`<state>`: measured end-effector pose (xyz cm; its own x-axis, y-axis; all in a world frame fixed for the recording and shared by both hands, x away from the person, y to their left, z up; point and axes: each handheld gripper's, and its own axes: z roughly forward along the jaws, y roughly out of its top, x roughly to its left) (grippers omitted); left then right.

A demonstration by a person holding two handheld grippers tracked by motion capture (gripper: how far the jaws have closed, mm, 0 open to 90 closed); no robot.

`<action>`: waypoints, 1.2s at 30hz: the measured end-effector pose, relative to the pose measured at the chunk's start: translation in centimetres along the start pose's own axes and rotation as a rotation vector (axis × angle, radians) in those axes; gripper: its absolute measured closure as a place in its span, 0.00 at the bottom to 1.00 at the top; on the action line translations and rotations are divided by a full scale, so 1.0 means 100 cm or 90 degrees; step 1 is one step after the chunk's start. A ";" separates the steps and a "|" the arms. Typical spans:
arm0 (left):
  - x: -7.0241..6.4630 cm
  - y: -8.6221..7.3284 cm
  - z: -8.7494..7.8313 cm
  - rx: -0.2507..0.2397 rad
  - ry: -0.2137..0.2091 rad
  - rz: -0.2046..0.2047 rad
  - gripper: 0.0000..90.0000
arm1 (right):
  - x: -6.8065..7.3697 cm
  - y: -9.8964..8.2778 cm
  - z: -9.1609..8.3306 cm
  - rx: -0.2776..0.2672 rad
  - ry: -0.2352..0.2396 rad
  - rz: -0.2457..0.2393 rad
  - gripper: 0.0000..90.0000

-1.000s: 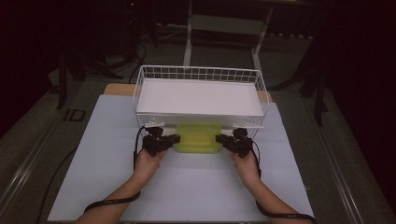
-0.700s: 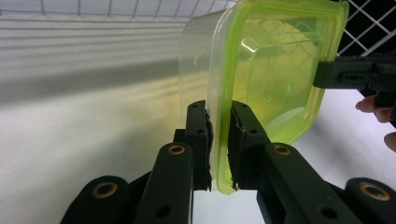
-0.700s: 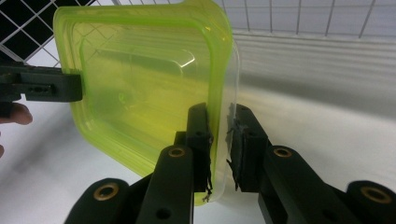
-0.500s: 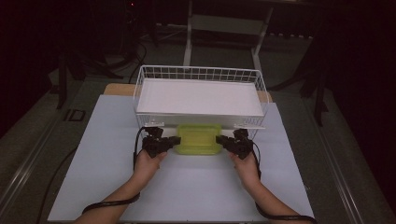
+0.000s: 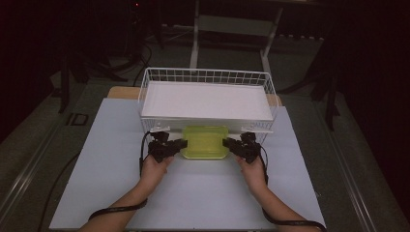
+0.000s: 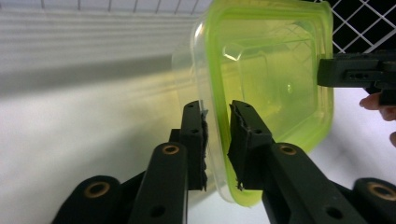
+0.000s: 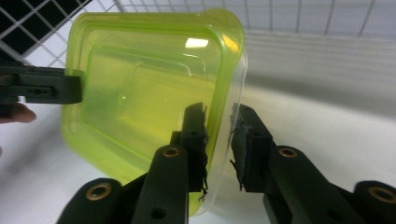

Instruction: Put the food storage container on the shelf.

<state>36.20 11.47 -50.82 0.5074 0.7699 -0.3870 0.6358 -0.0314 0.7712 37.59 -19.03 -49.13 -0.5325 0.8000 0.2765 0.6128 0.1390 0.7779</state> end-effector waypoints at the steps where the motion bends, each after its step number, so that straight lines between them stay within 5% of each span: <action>1: 0.001 0.000 0.001 -0.005 0.005 0.009 0.82 | 0.001 0.000 0.001 -0.010 -0.017 -0.014 0.81; 6: 0.001 0.001 0.008 -0.027 0.025 0.048 0.71 | 0.001 0.000 0.007 -0.025 -0.045 -0.022 0.78; 12: 0.004 0.003 0.013 -0.040 0.050 0.060 0.59 | -0.005 0.001 0.015 -0.031 -0.026 -0.013 0.68; 14: 0.006 0.003 0.016 -0.042 0.051 0.053 0.57 | -0.003 0.000 0.017 -0.031 -0.057 -0.033 0.66; 24: 0.005 0.003 -0.002 -0.065 0.016 0.026 0.54 | 0.005 0.000 0.000 -0.065 -0.047 -0.057 0.55; 31: -0.002 -0.004 -0.026 -0.055 0.005 0.049 0.52 | 0.021 -0.007 -0.018 -0.049 -0.029 -0.078 0.54; 35: -0.005 -0.009 -0.034 -0.049 0.000 0.059 0.39 | 0.030 -0.010 -0.021 -0.039 -0.014 -0.094 0.53; 36: -0.003 -0.014 -0.039 -0.046 -0.038 0.081 0.39 | 0.033 -0.011 -0.021 -0.036 0.000 -0.093 0.52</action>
<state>32.84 13.73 -49.82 0.6161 0.7232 -0.3122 0.5220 -0.0780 0.8494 33.96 -17.79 -47.90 -0.6137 0.7734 0.1586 0.4952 0.2207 0.8403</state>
